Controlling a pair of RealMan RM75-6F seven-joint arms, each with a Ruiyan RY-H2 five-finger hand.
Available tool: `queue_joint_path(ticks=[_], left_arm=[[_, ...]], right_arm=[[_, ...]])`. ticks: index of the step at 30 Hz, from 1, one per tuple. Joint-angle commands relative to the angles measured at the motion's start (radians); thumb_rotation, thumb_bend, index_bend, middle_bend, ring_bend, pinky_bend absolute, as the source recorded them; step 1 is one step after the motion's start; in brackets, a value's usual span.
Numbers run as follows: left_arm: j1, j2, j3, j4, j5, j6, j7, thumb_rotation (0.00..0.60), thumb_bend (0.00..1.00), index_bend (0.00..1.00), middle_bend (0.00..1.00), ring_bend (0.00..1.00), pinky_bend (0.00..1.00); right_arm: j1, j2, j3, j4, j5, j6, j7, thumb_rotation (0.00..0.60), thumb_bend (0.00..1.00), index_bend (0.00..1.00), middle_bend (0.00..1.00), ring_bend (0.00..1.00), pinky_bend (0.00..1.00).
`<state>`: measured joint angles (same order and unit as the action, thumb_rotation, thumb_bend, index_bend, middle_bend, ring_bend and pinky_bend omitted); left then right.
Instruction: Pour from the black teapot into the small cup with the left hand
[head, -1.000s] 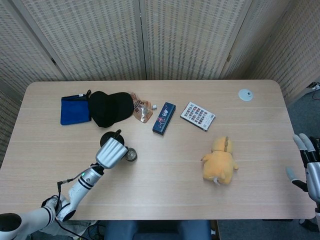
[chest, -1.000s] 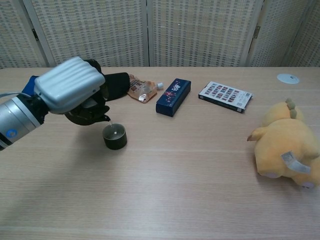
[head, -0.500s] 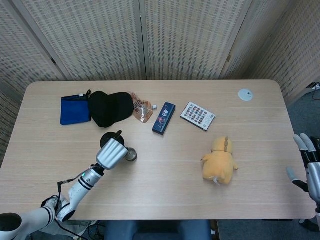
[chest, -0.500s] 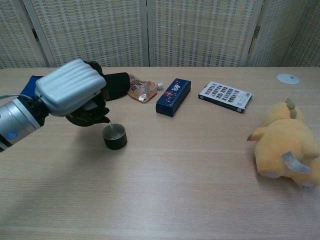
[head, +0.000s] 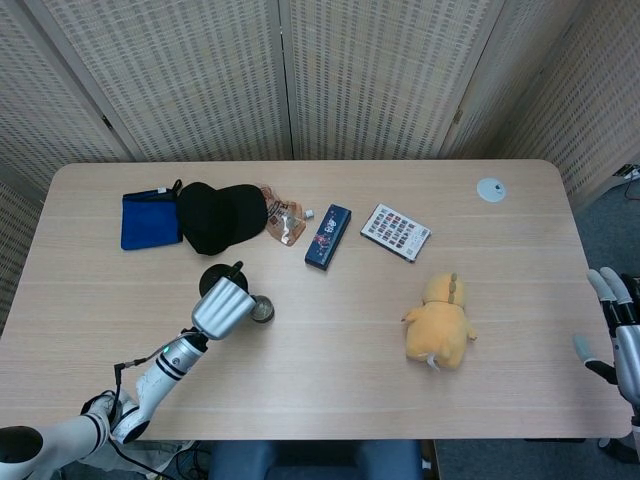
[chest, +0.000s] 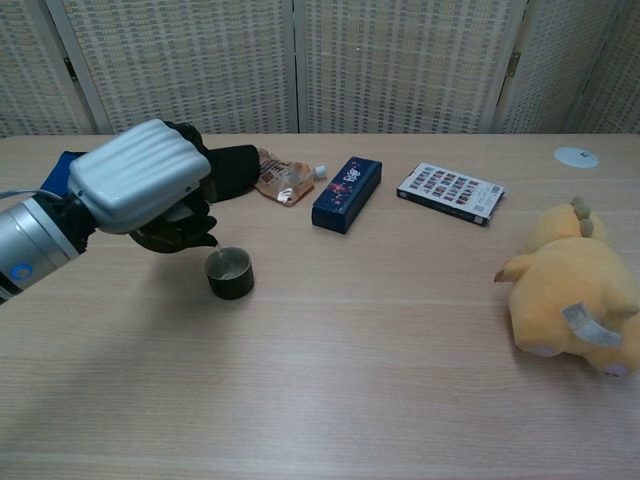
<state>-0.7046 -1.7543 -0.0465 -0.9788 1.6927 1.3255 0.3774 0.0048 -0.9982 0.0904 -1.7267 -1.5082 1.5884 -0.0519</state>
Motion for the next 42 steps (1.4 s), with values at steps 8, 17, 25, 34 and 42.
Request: queue_joint_path(ticks=[8, 17, 25, 34, 42], left_arm=[[-0.001, 0.001, 0.000, 0.003, -0.001, -0.001, 0.000, 0.600, 0.40, 1.00, 1.00, 0.95, 0.30], [-0.002, 0.000, 0.002, 0.006, 0.002, -0.001, 0.006, 0.600, 0.40, 1.00, 1.00, 0.95, 0.30], [-0.002, 0.000, 0.002, 0.007, 0.003, 0.002, 0.009, 0.600, 0.40, 1.00, 1.00, 0.95, 0.30], [0.001, 0.004, 0.000, -0.002, -0.005, -0.004, 0.000, 0.600, 0.40, 1.00, 1.00, 0.95, 0.30], [0.000, 0.007, -0.007, -0.010, -0.015, -0.009, -0.025, 0.600, 0.40, 1.00, 1.00, 0.95, 0.30]], right_arm=[[0.000, 0.000, 0.001, 0.001, -0.001, 0.000, 0.002, 0.600, 0.29, 0.00, 0.04, 0.00, 0.01], [0.002, -0.001, 0.001, 0.002, -0.002, -0.002, 0.003, 0.600, 0.29, 0.00, 0.04, 0.00, 0.01], [0.000, 0.000, 0.001, 0.002, -0.004, 0.001, 0.003, 0.600, 0.29, 0.00, 0.04, 0.00, 0.01], [-0.004, 0.001, 0.000, 0.001, -0.005, 0.006, 0.003, 0.600, 0.29, 0.00, 0.04, 0.00, 0.01], [-0.003, -0.001, 0.000, 0.001, -0.003, 0.003, 0.001, 0.600, 0.29, 0.00, 0.04, 0.00, 0.01]])
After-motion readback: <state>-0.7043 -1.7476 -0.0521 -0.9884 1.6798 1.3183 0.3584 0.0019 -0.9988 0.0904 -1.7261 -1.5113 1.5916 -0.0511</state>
